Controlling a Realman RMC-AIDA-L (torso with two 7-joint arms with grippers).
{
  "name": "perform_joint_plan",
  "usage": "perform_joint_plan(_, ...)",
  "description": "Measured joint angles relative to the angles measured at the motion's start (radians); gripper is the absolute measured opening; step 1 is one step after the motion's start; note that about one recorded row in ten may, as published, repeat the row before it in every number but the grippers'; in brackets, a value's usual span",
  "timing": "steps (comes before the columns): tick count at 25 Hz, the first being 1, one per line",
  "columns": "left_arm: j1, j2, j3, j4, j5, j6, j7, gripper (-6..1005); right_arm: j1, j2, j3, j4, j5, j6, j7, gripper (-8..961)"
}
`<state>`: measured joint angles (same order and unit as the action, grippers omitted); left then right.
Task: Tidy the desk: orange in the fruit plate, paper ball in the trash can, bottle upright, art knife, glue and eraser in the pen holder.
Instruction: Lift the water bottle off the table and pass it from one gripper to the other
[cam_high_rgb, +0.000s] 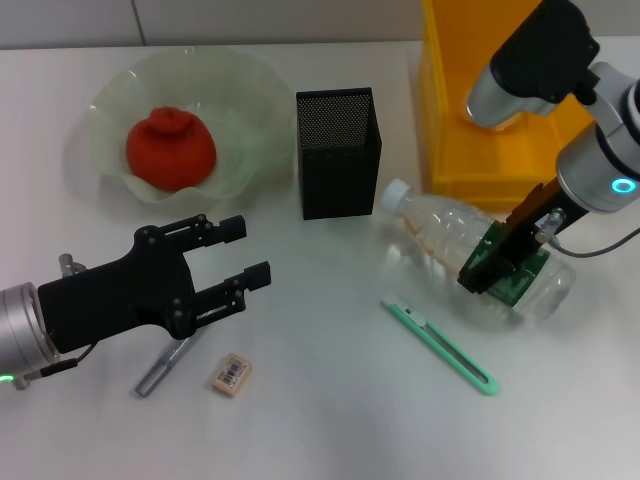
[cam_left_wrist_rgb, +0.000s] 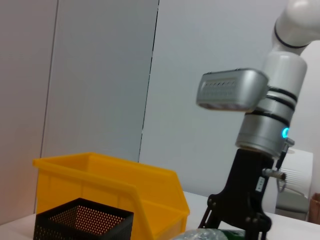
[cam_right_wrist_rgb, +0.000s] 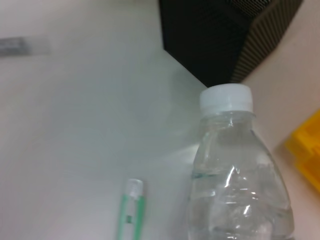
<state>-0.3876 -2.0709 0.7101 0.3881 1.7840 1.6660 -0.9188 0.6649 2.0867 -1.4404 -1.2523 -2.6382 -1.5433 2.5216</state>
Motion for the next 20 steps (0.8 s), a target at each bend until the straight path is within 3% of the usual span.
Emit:
perform_joint_plan(8,-0.002,0.001,-0.002,0.0,-0.038,0.033,-0.013,596,-0.175,0.001,0.007,-0.244,0.181,0.003,-0.099,760)
perform_joint_plan(16,0.004,0.005,-0.003,0.009,-0.131,0.079,-0.089,595,-0.308,0.001,0.029,-0.268,0.432,0.101,-0.329,760)
perform_joint_plan(20,-0.006,0.008,-0.003,0.024,-0.158,0.1,-0.183,595,-0.373,-0.001,0.06,-0.168,0.688,0.159,-0.6,760)
